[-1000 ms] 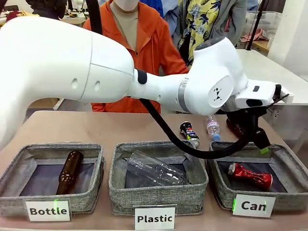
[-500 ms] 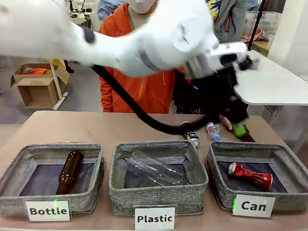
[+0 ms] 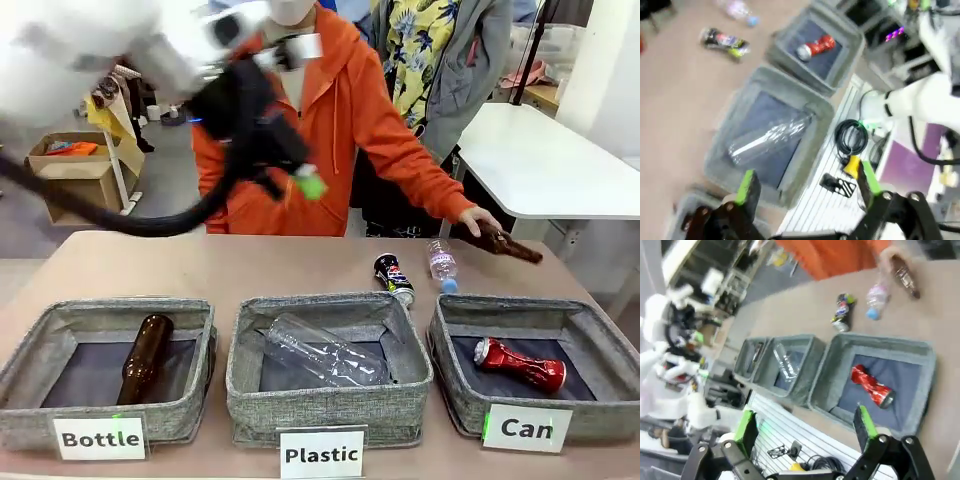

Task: Sort the can waste into the basket.
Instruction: Pick up the can waste from the table and place it in the right Fabric basket.

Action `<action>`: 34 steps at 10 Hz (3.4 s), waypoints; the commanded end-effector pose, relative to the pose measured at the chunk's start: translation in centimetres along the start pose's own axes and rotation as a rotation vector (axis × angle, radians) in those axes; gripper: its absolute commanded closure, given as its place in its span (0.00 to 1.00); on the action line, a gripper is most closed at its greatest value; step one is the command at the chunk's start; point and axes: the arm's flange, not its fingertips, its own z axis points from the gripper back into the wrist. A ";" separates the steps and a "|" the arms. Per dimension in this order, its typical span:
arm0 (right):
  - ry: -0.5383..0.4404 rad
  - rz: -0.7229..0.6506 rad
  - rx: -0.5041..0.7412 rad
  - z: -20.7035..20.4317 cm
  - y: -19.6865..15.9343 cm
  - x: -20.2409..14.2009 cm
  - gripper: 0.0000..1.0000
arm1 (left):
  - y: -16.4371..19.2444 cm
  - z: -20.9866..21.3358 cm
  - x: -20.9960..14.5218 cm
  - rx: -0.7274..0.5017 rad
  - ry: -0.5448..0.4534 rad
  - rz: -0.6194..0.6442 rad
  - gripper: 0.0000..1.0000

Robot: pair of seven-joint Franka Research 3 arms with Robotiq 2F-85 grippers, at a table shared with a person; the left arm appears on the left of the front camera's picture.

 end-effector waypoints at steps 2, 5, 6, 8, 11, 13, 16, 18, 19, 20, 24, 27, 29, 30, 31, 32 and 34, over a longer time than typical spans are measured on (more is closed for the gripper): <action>0.117 0.028 0.101 -5.6 3.2 2.7 0.00 | 7.7 8.9 -11.6 -0.126 -0.208 0.229 0.00; 0.233 -0.008 0.260 -10.5 3.7 5.0 0.00 | 15.5 16.6 -24.3 -0.381 -0.474 0.482 0.00; 0.258 -0.030 0.323 -11.2 3.3 5.4 0.00 | 17.4 18.1 -27.8 -0.456 -0.558 0.523 0.00; 0.176 -0.106 0.316 -11.1 1.7 6.4 0.00 | 20.4 18.5 -32.1 -0.534 -0.637 0.574 0.00; 0.257 -0.016 0.307 -12.3 3.0 4.3 0.00 | 18.9 19.4 -33.3 -0.493 -0.598 0.583 0.00; 0.257 -0.016 0.307 -12.3 3.0 4.3 0.00 | 18.9 19.4 -33.3 -0.493 -0.598 0.583 0.00; 0.257 -0.016 0.307 -12.3 3.0 4.3 0.00 | 18.7 20.8 -35.0 -0.470 -0.594 0.557 0.00; 0.257 -0.016 0.307 -12.3 3.0 4.3 0.00 | 17.6 25.4 -41.4 -0.443 -0.688 0.580 0.00; 0.257 -0.016 0.307 -12.3 3.0 4.3 0.00 | 16.9 27.7 -44.8 -0.450 -0.726 0.569 0.00; 0.257 -0.016 0.307 -12.3 3.0 4.3 0.00 | 15.7 29.3 -48.1 -0.426 -0.780 0.602 0.00; 0.257 -0.016 0.307 -12.3 3.0 4.3 0.00 | 14.9 28.3 -57.1 -0.456 -0.944 0.660 0.00; 0.279 0.138 -0.054 -14.6 6.5 9.0 0.00 | 15.8 27.9 -55.6 -0.467 -0.900 0.646 0.00; 0.335 0.155 -0.279 -19.0 7.6 11.4 0.00 | 15.7 27.3 -53.0 -0.459 -0.807 0.640 0.00; 0.351 0.183 -0.341 -21.4 8.3 11.9 0.00 | 16.3 27.0 -50.3 -0.449 -0.736 0.640 0.00; 0.322 0.207 -0.435 -23.8 9.1 12.3 0.00 | 16.7 26.4 -46.7 -0.444 -0.652 0.615 0.00; 0.289 0.208 -0.483 -25.5 9.8 12.3 0.00 | 16.9 25.5 -43.3 -0.430 -0.575 0.602 0.00; 0.279 0.214 -0.476 -28.0 10.0 12.0 0.00 | 17.4 22.1 -36.3 -0.414 -0.388 0.559 0.00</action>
